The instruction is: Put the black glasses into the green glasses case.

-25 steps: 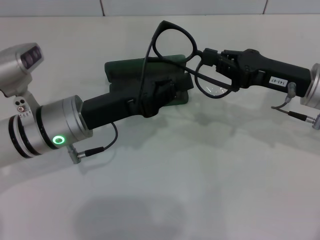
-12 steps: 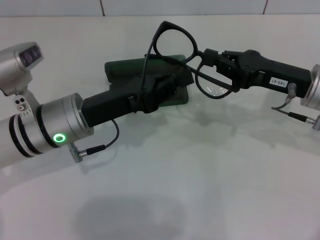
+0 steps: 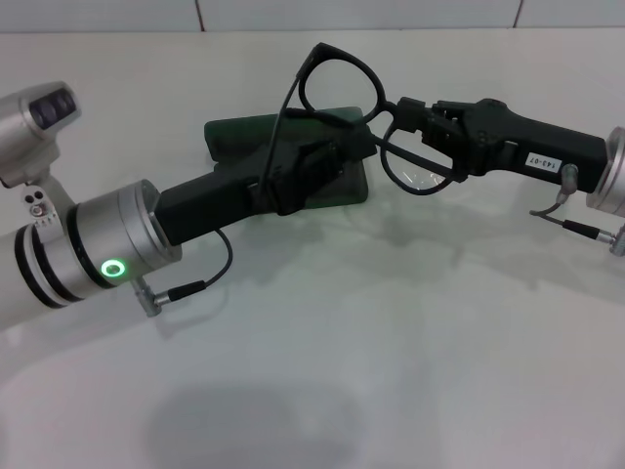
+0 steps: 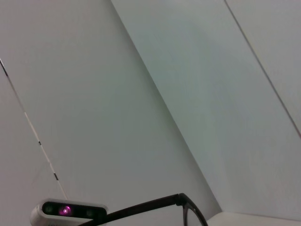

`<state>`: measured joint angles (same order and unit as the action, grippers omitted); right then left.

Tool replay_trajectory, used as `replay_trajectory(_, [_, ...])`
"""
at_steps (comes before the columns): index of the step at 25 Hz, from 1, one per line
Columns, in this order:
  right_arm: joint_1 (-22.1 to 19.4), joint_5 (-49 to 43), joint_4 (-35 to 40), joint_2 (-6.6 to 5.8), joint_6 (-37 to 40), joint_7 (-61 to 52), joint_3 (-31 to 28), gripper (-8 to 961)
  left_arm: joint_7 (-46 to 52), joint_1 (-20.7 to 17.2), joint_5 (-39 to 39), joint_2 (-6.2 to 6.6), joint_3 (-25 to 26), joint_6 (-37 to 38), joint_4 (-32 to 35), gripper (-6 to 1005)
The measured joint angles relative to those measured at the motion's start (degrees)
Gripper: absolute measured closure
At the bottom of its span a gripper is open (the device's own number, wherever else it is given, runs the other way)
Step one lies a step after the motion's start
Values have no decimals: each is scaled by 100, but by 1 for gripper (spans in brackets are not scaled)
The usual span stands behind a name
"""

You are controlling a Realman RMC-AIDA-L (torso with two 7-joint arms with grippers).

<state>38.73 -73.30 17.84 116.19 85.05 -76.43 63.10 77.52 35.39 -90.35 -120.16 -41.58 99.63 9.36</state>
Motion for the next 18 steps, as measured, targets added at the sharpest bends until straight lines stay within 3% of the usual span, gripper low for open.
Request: replay_trajectory(18, [-6,0,-4,0,317,54,10,910,-30,38,126,-1,-4,-29,5,979])
